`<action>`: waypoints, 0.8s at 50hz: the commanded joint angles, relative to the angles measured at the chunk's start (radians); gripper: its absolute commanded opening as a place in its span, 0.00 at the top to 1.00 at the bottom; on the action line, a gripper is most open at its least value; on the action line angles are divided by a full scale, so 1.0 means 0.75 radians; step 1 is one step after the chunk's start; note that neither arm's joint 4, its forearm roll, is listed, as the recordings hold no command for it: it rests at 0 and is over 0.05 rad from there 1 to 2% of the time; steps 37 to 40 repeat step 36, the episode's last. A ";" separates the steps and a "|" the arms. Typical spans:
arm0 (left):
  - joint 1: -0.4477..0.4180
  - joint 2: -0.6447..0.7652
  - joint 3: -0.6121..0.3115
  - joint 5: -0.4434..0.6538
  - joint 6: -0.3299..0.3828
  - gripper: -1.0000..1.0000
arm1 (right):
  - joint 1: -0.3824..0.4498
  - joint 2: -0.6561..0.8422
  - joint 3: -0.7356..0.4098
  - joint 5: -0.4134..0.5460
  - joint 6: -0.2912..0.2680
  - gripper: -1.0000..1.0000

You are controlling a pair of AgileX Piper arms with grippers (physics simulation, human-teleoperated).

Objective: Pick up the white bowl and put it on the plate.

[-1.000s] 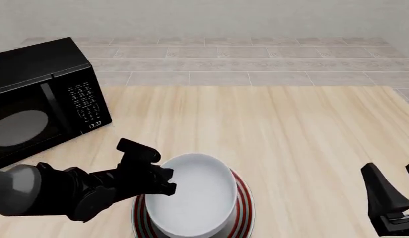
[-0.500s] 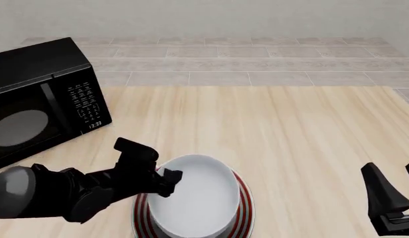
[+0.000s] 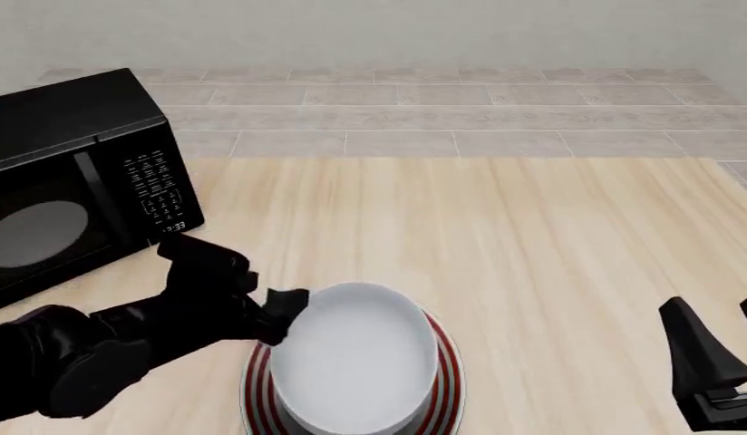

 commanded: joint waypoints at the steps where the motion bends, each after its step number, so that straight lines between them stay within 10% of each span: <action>1: 0.033 -0.296 0.002 0.196 0.023 0.00 | 0.000 0.000 0.000 -0.003 0.004 0.00; 31: 0.286 -1.215 -0.290 1.005 -0.018 0.00 | -0.008 0.000 0.000 -0.009 0.003 0.00; 40: 0.305 -1.278 -0.302 1.051 -0.026 0.00 | -0.007 0.000 0.000 -0.011 0.003 0.00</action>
